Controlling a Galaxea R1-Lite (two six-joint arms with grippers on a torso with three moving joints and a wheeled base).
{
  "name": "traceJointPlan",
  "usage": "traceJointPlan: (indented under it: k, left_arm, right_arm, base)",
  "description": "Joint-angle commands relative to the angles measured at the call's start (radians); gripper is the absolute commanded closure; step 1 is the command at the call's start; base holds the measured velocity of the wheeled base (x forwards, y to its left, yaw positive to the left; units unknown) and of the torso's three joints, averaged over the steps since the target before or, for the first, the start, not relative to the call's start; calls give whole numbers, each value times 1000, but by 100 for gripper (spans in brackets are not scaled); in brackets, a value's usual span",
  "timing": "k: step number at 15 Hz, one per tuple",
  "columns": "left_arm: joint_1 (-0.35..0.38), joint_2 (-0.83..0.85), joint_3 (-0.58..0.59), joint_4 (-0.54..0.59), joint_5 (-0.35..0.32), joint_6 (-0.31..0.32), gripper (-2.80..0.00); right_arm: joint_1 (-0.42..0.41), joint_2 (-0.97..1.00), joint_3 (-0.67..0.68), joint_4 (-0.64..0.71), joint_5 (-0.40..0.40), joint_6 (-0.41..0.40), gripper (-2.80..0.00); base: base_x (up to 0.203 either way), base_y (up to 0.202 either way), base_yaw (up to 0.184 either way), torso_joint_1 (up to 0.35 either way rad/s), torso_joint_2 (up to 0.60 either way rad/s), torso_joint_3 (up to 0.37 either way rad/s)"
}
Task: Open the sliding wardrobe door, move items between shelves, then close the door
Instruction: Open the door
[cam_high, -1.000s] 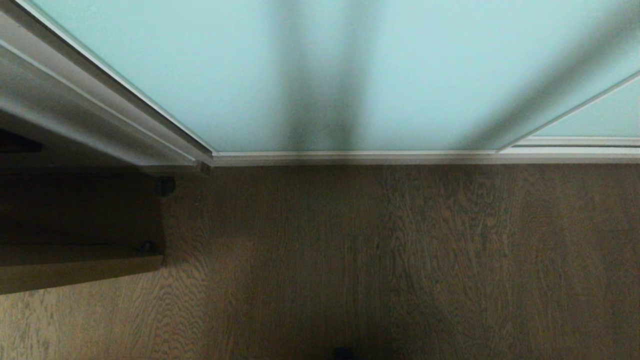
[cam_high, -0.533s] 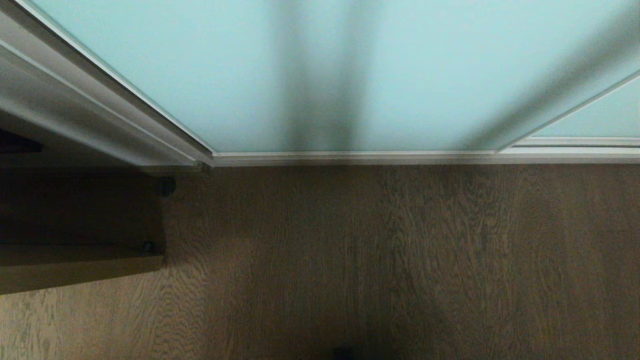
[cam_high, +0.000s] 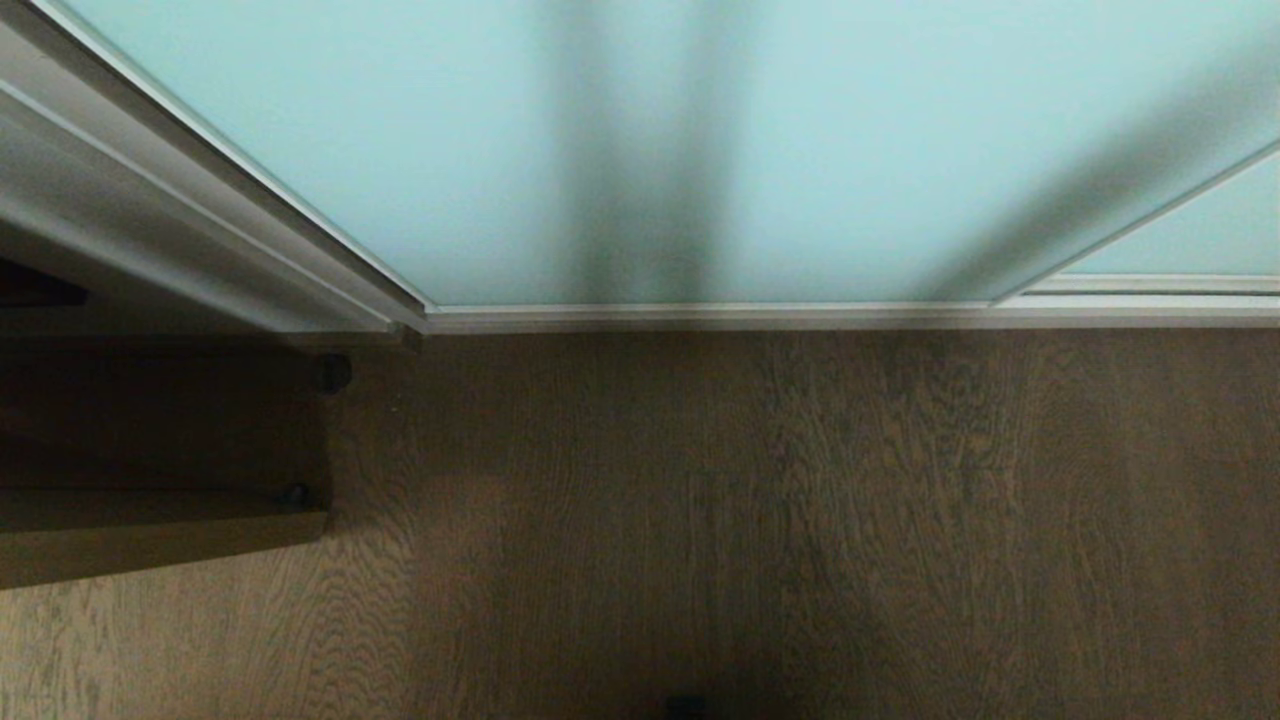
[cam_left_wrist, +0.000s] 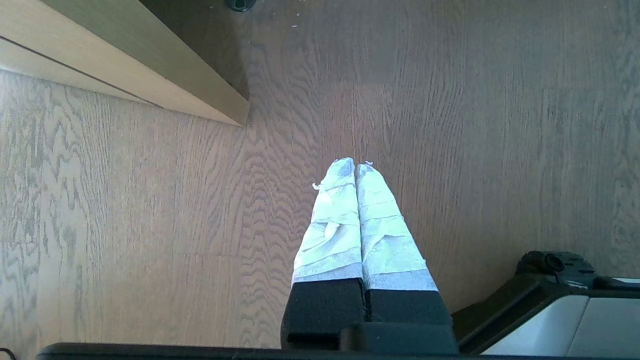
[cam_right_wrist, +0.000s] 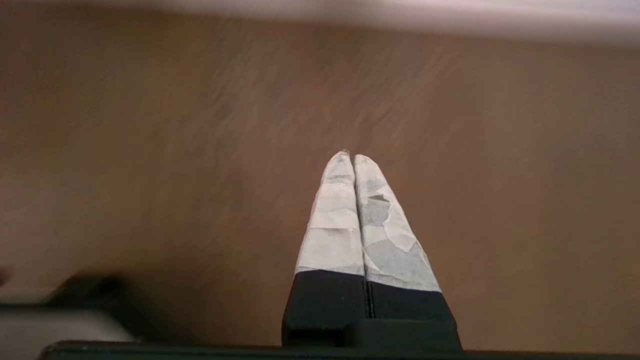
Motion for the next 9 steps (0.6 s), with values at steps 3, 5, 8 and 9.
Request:
traceJointPlan:
  k: [3, 5, 8, 9]
  left_arm:
    - [0, 0, 0, 0, 0, 0, 0]
    - [0, 0, 0, 0, 0, 0, 0]
    - [0, 0, 0, 0, 0, 0, 0]
    - [0, 0, 0, 0, 0, 0, 0]
  right_arm:
    - [1, -10, 20, 89, 57, 49, 0]
    - [2, -10, 29, 107, 41, 38, 0]
    - [1, -10, 28, 106, 42, 38, 0]
    - [1, -10, 28, 106, 42, 38, 0]
  base:
    - [0, 0, 0, 0, 0, 0]
    - [0, 0, 0, 0, 0, 0]
    - [0, 0, 0, 0, 0, 0]
    - [0, 0, 0, 0, 0, 0]
